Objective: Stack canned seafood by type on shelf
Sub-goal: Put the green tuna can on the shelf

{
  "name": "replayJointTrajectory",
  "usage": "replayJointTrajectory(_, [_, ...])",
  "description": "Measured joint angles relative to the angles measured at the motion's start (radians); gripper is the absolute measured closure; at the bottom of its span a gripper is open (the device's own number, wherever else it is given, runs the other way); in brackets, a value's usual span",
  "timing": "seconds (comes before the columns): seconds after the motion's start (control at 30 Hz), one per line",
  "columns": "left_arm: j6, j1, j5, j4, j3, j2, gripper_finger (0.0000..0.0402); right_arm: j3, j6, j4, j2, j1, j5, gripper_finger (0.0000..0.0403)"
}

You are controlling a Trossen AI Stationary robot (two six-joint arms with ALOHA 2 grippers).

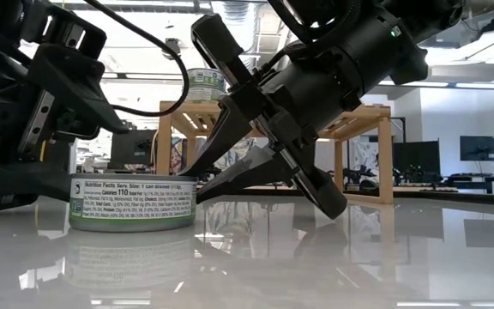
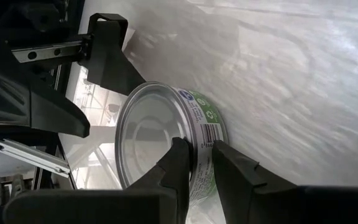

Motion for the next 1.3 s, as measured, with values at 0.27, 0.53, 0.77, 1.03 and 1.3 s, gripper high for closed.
replayJointTrajectory(0.27, [-0.007,0.000,0.001,0.002,0.000,0.000,0.0108,0.000,0.000,0.002,0.000,-0.005,-0.001,0.0308])
replayJointTrajectory(0.53, [-0.051,-0.010,0.007,-0.003,0.006,0.000,0.0108,0.000,0.002,0.002,0.000,-0.006,-0.002,0.0308])
replayJointTrajectory(0.77, [-0.044,-0.017,0.006,-0.147,0.077,0.002,0.0108,0.000,0.002,0.002,0.000,-0.006,-0.002,0.0308])
replayJointTrajectory(1.03, [-0.058,-0.016,-0.012,-0.192,0.093,0.001,0.0108,0.000,0.003,0.003,0.000,-0.006,-0.002,0.0308])
replayJointTrajectory(1.3, [-0.043,-0.012,-0.015,-0.192,0.093,0.001,0.0109,0.000,0.025,0.002,0.000,-0.006,-0.001,0.0308])
